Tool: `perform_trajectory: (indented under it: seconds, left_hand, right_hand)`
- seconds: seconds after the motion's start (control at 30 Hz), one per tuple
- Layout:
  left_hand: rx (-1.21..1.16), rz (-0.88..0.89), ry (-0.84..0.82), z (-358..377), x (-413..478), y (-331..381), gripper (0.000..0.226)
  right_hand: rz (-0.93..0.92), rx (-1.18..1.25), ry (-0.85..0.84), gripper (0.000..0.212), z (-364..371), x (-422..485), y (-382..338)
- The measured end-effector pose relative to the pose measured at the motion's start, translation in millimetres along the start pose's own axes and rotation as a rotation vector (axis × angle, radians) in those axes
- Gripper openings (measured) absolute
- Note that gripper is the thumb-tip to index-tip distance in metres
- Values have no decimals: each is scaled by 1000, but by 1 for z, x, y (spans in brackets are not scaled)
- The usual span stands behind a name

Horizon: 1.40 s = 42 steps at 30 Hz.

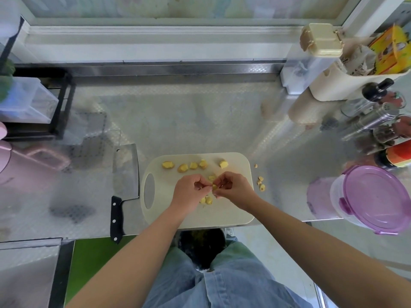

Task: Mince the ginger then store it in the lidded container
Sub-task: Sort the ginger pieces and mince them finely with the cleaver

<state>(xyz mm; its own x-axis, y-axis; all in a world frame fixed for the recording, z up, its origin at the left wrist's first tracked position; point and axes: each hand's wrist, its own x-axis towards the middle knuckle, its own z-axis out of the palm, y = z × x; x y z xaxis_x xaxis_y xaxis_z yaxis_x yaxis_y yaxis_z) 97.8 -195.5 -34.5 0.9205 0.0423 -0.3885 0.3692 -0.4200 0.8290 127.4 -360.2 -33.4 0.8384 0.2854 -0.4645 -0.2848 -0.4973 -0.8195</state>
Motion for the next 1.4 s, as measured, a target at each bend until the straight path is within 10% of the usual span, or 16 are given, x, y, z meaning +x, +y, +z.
perform_trajectory:
  seconds: [0.57, 0.77, 0.97, 1.17, 1.4]
  left_hand:
    - [-411, -218, -42, -45, -9, -11, 7]
    - [282, -223, 269, -71, 9, -44, 9]
    - [445, -42, 428, -69, 7, -40, 3]
    - [520, 276, 79, -46, -6, -38, 3]
    - [582, 301, -66, -20, -15, -38, 9]
  right_hand:
    - [-45, -5, -136, 23, 16, 18, -35]
    - [-112, -359, -88, 14, 28, 31, -30]
    - [-221, -558, -101, 8, 26, 25, -24]
    - [-185, -842, -114, 26, 20, 13, -7]
    - [-154, -622, -100, 17, 30, 5, 3]
